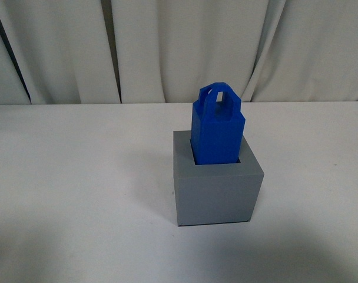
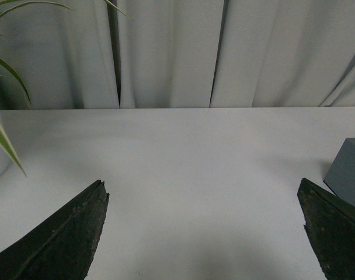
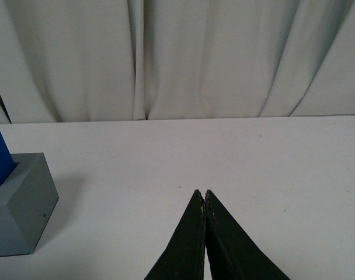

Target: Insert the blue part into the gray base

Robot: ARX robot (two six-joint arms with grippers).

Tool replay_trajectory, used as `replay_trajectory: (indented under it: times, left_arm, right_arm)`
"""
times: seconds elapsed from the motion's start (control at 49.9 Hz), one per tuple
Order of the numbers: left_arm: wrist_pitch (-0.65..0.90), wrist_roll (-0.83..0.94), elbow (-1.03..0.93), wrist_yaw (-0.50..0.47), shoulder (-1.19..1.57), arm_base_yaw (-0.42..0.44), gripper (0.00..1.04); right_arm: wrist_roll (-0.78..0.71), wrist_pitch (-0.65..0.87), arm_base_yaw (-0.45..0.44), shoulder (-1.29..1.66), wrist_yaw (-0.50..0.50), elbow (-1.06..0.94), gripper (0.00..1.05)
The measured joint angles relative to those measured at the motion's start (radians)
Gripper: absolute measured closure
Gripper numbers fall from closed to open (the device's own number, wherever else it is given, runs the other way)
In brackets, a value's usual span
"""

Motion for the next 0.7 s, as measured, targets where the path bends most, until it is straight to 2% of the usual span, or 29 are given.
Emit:
replay_trajectory:
  times: [0.521, 0.601, 0.701]
  left_arm:
    - [0.0, 0.0, 0.0, 0.0, 0.0, 0.0, 0.06]
    - [0.0, 0.0, 0.0, 0.0, 0.0, 0.0, 0.06]
    - [0.0, 0.0, 0.0, 0.0, 0.0, 0.0, 0.06]
  right_arm:
    - [0.0, -0.164, 0.0, -0.166, 0.0, 0.0, 1.02]
    - [0.0, -0.317, 0.0, -0.28, -0.003, 0.001, 1.02]
    - [0.0, -0.335, 0.0, -0.333, -0.003, 0.001, 1.02]
